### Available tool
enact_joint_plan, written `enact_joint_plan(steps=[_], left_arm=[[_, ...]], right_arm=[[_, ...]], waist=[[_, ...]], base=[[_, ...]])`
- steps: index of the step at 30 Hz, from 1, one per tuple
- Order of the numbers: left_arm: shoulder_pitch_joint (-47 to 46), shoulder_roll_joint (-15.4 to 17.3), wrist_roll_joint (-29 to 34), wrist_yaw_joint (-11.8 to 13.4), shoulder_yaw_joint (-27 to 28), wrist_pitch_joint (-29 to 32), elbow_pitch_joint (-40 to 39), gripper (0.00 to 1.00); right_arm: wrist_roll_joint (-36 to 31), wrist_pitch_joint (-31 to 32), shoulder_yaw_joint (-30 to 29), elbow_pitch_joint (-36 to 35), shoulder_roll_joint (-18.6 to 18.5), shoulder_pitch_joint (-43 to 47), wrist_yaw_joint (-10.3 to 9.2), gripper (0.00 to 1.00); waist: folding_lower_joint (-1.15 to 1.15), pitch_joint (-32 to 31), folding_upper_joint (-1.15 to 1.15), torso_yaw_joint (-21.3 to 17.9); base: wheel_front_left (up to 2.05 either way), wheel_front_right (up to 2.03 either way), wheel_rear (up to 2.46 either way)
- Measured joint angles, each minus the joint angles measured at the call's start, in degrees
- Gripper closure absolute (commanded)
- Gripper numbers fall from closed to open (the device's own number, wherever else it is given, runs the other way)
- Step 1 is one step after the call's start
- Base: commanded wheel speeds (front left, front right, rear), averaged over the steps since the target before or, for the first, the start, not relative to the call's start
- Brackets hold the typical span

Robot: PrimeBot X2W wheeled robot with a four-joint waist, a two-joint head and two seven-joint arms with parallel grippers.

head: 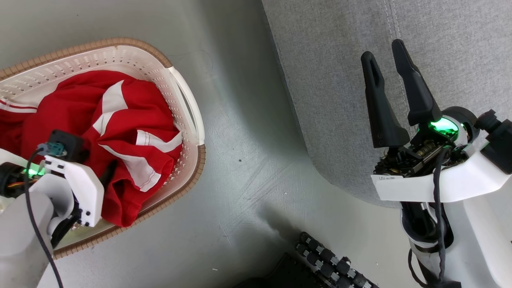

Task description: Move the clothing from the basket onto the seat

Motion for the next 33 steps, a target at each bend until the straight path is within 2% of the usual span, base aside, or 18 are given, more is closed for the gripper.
enact_joint_plan(steps=[4,5,6,7,8,9,17,33], left_arm=[[0.0,-0.5,-0.1,0.0,-1.2,0.5,0.0,0.00],[0.0,-0.5,-0.1,0.0,-1.4,0.5,0.0,0.06],[0.0,-0.4,-0.4,0.0,-1.7,0.5,0.0,0.34],[0.0,-0.4,-0.5,0.0,-1.8,0.5,0.0,0.69],[0.0,-0.4,-0.6,0.0,-2.0,0.5,0.0,0.88],[0.0,-0.4,-0.6,0.0,-2.1,0.5,0.0,1.00],[-0.8,-0.4,-1.7,0.0,-3.0,0.3,-0.9,1.00],[-2.7,1.0,-3.1,0.0,-6.2,-4.4,-6.6,1.00]], right_arm=[[0.0,0.0,0.0,0.1,0.0,0.0,0.00,0.00],[0.0,0.0,0.0,0.1,0.0,0.0,0.00,0.00],[0.0,0.0,0.0,0.1,0.0,0.0,0.00,0.00],[0.0,0.0,0.0,0.1,0.0,0.0,0.00,0.00],[0.0,0.0,0.0,0.1,0.0,0.0,0.00,0.00],[0.0,0.0,0.0,0.1,0.0,0.0,0.00,0.00],[0.0,0.0,-0.3,0.2,0.0,-0.1,0.00,0.00],[0.1,0.0,-1.6,0.3,0.0,-4.0,0.00,0.00]], waist=[[0.00,-0.1,0.00,0.0],[0.00,-0.1,0.00,0.0],[0.00,-0.2,0.00,0.1],[0.00,-0.2,0.00,0.1],[0.00,-0.2,0.00,0.1],[0.00,-0.3,0.00,0.1],[0.00,-0.7,0.00,0.3],[0.00,-3.1,0.00,1.6]], base=[[0.00,0.00,0.00],[0.00,0.00,0.00],[0.00,0.00,0.00],[0.00,0.00,0.00],[0.00,0.00,0.00],[0.00,0.00,0.00],[0.00,0.00,0.00],[0.00,0.00,0.00]])
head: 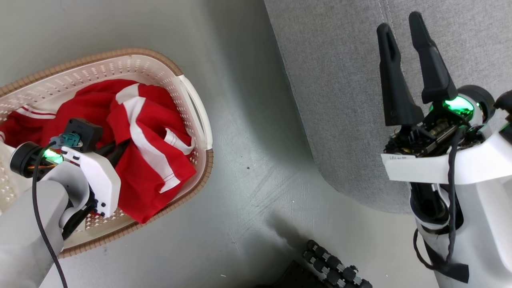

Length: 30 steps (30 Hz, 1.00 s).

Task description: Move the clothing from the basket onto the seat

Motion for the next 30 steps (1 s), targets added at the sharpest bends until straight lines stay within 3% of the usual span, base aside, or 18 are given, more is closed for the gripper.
enact_joint_plan(steps=[30], left_arm=[[1.7,0.5,-4.0,0.0,-5.3,-13.9,-9.4,1.00]], right_arm=[[-4.8,0.0,-1.9,7.1,-0.1,-2.8,0.00,0.00]], waist=[[0.00,-11.6,0.00,6.6]], base=[[0.00,0.00,0.00]])
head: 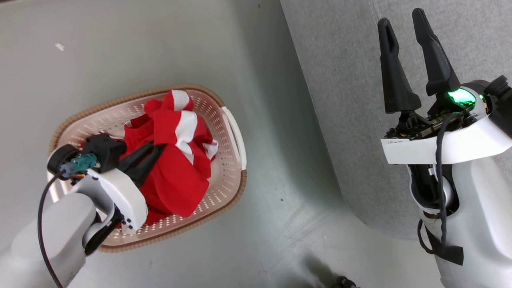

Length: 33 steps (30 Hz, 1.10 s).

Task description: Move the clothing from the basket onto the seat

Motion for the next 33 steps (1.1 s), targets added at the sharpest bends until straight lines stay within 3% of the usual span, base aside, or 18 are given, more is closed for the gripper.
enact_joint_plan(steps=[11,17,33], left_arm=[[4.7,0.2,0.0,0.0,-1.2,-2.5,-2.7,1.00],[2.4,-1.8,-0.5,0.0,0.7,-2.8,-5.1,1.00],[2.3,-3.4,0.2,0.3,5.8,-3.0,-9.5,1.00]], right_arm=[[-1.4,0.0,0.5,1.1,-0.1,3.6,0.00,0.00],[-1.7,0.0,0.5,5.3,-0.1,3.4,0.00,0.00],[-3.9,0.0,0.7,9.9,-0.2,7.9,0.00,0.00]], waist=[[0.00,-6.3,0.00,3.3],[0.00,-9.9,0.00,5.0],[-0.01,-19.8,0.00,9.1]], base=[[0.00,0.00,0.00],[0.00,0.00,0.00],[0.00,0.00,0.00]])
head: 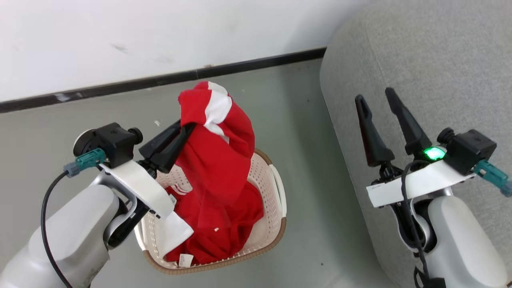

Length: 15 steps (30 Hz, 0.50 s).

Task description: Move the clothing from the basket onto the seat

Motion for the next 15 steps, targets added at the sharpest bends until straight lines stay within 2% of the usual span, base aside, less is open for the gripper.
enact_joint_plan(steps=[5,9,15], left_arm=[[0.0,-0.8,0.7,0.8,2.8,0.0,-2.0,1.00],[0.0,-1.4,4.0,1.4,4.0,0.0,-3.8,1.00],[0.2,-2.2,6.1,2.0,4.1,-0.1,-4.4,1.00]], right_arm=[[0.0,0.0,0.9,1.7,0.0,1.9,0.00,0.00],[0.0,0.0,1.7,3.2,0.0,2.8,0.00,0.00],[0.0,0.0,3.4,4.6,-0.1,3.9,0.00,0.00]], waist=[[0.00,-3.4,0.00,1.2],[0.00,-5.5,0.00,1.9],[0.00,-8.3,0.00,2.9]], base=[[0.00,0.00,0.00],[0.00,0.00,0.00],[0.00,0.00,0.00]])
